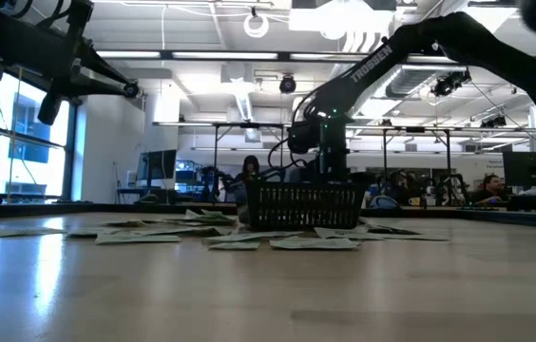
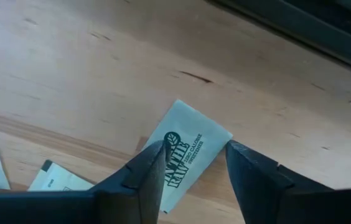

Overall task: Pick and place Stevia / Truvia into bins
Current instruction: Put the green stevia packet into the black bin

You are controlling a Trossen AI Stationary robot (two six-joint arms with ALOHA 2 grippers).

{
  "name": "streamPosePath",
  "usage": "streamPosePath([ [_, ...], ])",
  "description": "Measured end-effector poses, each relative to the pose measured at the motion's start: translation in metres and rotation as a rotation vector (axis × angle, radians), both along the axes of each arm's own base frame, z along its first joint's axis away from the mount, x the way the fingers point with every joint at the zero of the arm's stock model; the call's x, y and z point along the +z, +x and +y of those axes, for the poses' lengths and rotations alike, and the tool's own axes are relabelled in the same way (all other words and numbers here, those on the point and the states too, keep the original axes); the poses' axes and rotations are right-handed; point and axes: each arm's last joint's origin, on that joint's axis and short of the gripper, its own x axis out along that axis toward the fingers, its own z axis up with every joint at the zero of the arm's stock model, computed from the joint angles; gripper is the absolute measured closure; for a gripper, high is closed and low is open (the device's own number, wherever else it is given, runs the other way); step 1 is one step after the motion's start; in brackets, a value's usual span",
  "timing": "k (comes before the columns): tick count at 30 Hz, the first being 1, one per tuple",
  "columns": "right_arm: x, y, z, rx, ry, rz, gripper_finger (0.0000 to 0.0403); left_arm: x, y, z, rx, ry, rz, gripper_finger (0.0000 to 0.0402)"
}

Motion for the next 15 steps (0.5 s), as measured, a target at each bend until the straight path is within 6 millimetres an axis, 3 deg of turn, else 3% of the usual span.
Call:
streamPosePath([
  [6,-0.0020,0.0008,0.0002,0.008,0.007,-0.004,0.0259,-0.0012,-0.0003,0.0001,0.002,0.003,0.016,0.0291],
  [13,-0.0026,0.0028,0.0005,0.070,0.026,-0.041,0.0377,-0.0032,-0.0008,0.0001,0.004,0.003,0.039,0.0291],
  [15,-0.0021,0.0030,0.0005,0.095,0.035,-0.051,0.0394,-0.0032,-0.0008,0.0001,0.004,0.003,0.039,0.0291],
])
